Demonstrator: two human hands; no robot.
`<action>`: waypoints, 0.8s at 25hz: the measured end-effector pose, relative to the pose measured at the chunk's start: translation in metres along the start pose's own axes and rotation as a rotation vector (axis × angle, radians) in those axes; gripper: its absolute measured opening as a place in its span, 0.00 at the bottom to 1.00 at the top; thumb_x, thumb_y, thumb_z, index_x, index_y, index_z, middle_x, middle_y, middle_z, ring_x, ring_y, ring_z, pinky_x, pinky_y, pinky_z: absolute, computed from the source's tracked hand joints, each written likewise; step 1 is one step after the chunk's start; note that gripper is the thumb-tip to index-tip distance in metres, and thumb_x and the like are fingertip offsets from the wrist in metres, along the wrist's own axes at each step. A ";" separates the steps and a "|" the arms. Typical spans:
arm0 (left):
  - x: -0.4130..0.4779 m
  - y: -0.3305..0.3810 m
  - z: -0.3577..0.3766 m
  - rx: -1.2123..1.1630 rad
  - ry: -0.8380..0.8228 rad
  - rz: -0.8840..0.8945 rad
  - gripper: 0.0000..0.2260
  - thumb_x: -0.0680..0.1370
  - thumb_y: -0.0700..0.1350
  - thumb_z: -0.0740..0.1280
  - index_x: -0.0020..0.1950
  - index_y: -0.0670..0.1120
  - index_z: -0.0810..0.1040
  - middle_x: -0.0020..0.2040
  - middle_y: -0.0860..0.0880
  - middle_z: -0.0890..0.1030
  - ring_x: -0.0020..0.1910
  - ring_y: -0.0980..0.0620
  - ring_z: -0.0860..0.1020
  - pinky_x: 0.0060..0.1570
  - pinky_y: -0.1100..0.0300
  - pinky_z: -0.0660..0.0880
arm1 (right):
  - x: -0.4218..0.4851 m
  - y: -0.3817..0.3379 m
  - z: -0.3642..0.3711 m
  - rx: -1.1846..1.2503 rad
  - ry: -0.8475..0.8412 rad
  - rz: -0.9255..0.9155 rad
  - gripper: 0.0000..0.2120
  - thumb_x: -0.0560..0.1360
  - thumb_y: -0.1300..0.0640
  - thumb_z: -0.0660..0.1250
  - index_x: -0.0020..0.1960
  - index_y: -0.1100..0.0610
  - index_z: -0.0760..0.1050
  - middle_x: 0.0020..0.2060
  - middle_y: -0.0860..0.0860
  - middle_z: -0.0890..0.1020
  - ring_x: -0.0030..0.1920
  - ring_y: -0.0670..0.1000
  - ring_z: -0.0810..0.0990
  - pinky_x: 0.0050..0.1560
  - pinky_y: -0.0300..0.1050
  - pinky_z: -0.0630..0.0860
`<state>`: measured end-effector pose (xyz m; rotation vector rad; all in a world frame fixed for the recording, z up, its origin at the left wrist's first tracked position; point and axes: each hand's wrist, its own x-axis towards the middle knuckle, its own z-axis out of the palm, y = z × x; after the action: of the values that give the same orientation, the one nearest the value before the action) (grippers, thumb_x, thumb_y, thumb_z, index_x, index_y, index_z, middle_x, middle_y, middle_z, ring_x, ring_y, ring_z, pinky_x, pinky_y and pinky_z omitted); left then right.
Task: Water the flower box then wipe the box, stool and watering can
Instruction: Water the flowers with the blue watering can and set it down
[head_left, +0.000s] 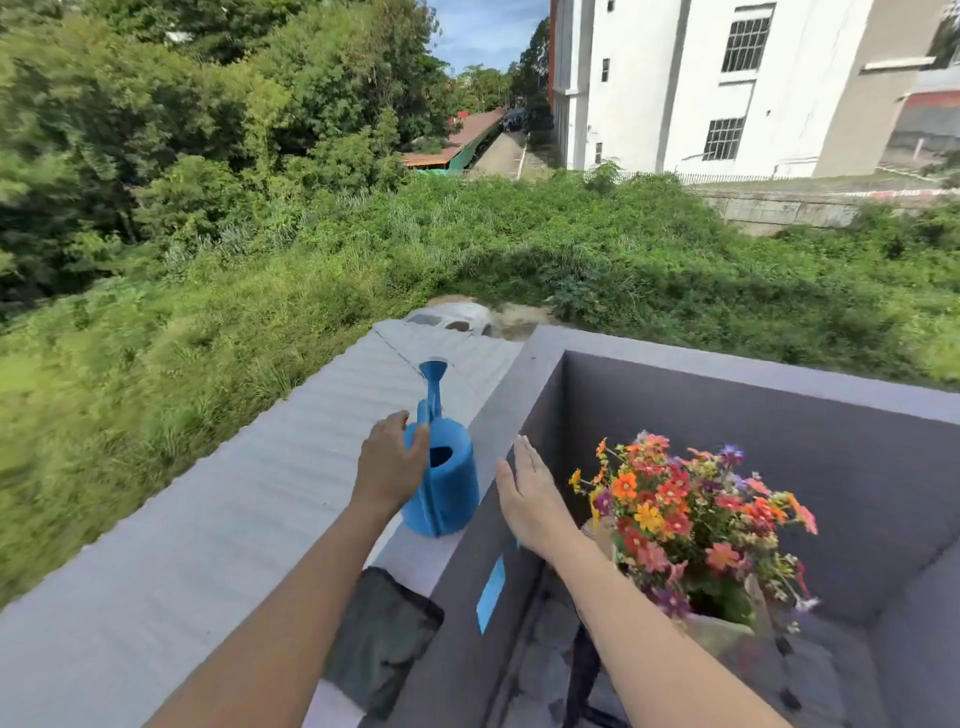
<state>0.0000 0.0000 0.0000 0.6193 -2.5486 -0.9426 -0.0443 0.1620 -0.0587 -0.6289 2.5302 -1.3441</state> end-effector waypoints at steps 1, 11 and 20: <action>0.002 -0.004 0.005 -0.041 0.019 -0.060 0.20 0.81 0.49 0.58 0.67 0.37 0.71 0.58 0.41 0.78 0.60 0.42 0.75 0.55 0.55 0.68 | 0.008 0.004 0.009 0.008 0.009 0.024 0.28 0.82 0.48 0.46 0.77 0.58 0.46 0.78 0.53 0.50 0.77 0.49 0.47 0.74 0.41 0.43; 0.015 -0.025 0.069 -0.468 0.167 -0.324 0.13 0.81 0.52 0.57 0.46 0.45 0.74 0.37 0.51 0.77 0.35 0.53 0.75 0.38 0.62 0.72 | 0.093 0.052 0.089 0.414 -0.026 0.109 0.32 0.76 0.33 0.44 0.76 0.46 0.51 0.76 0.45 0.59 0.76 0.45 0.55 0.76 0.51 0.53; 0.022 -0.035 0.062 -0.401 0.283 -0.285 0.14 0.78 0.47 0.64 0.33 0.44 0.73 0.27 0.51 0.71 0.26 0.61 0.71 0.29 0.68 0.67 | 0.091 0.038 0.105 0.636 0.040 0.133 0.13 0.78 0.38 0.45 0.61 0.28 0.61 0.60 0.37 0.75 0.60 0.35 0.74 0.61 0.35 0.71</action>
<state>-0.0372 -0.0028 -0.0649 0.9281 -1.9807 -1.3114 -0.0963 0.0610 -0.1480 -0.2954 1.9423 -1.9725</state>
